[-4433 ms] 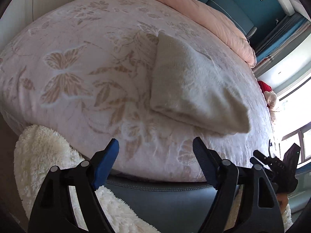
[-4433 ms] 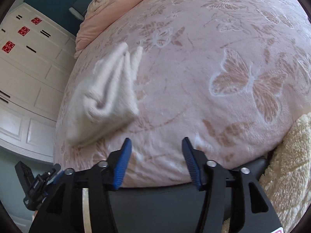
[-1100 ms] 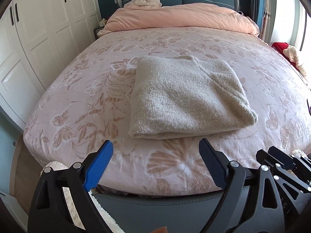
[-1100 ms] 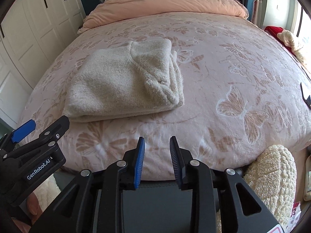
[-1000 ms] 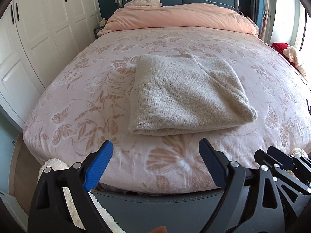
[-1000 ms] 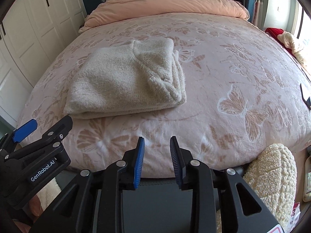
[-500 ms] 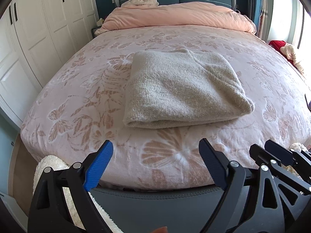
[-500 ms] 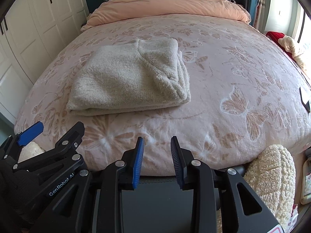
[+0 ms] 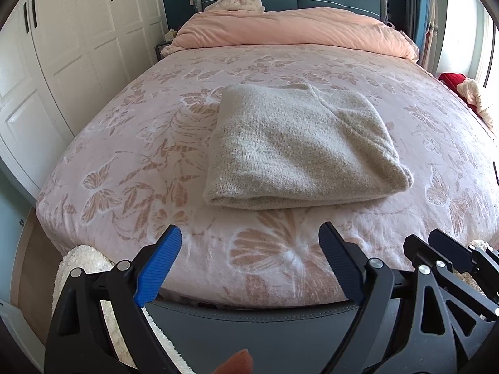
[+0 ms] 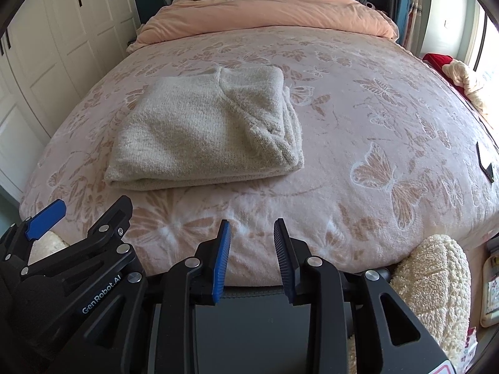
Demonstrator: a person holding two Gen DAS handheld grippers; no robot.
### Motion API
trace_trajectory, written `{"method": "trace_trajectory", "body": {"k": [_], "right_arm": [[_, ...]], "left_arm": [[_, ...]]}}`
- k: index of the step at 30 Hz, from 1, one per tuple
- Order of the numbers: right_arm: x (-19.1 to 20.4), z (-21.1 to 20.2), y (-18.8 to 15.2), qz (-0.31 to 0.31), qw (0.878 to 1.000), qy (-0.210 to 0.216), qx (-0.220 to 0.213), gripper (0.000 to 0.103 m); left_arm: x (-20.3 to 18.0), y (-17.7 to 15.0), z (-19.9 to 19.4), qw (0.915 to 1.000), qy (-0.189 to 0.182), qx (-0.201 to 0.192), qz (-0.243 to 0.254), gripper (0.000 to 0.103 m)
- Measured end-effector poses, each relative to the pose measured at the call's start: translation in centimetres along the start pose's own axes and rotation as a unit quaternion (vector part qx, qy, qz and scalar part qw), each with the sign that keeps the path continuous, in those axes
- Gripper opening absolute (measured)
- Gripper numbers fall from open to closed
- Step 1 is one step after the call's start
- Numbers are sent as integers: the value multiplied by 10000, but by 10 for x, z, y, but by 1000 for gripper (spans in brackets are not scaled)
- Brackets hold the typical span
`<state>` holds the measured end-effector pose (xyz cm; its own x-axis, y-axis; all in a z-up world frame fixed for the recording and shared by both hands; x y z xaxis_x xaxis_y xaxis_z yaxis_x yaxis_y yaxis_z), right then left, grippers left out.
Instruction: Fold small clothes
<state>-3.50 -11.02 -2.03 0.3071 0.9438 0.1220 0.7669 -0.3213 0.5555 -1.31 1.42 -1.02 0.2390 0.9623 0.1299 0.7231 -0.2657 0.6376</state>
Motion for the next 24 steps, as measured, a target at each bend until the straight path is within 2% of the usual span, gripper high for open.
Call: {"method": "trace_trajectory", "body": {"k": [24], "right_arm": [[3,4,-1,8,9999,-113,-30,29]], "left_arm": [[-4,-1,1,9998,192,-43,75,86]]}}
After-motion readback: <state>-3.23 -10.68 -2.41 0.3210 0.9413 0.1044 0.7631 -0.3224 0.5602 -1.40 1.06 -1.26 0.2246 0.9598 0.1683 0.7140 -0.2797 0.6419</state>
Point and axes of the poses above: each gripper's, at about its wrist camera, not at the fingertips, and z roughly the way its jaws point, x to its left, y to its top, the point moved 1 cm from there along z, roughly the way its jaws point, and after that the axes turned 6 degrees about z, right-handed, at the moved point
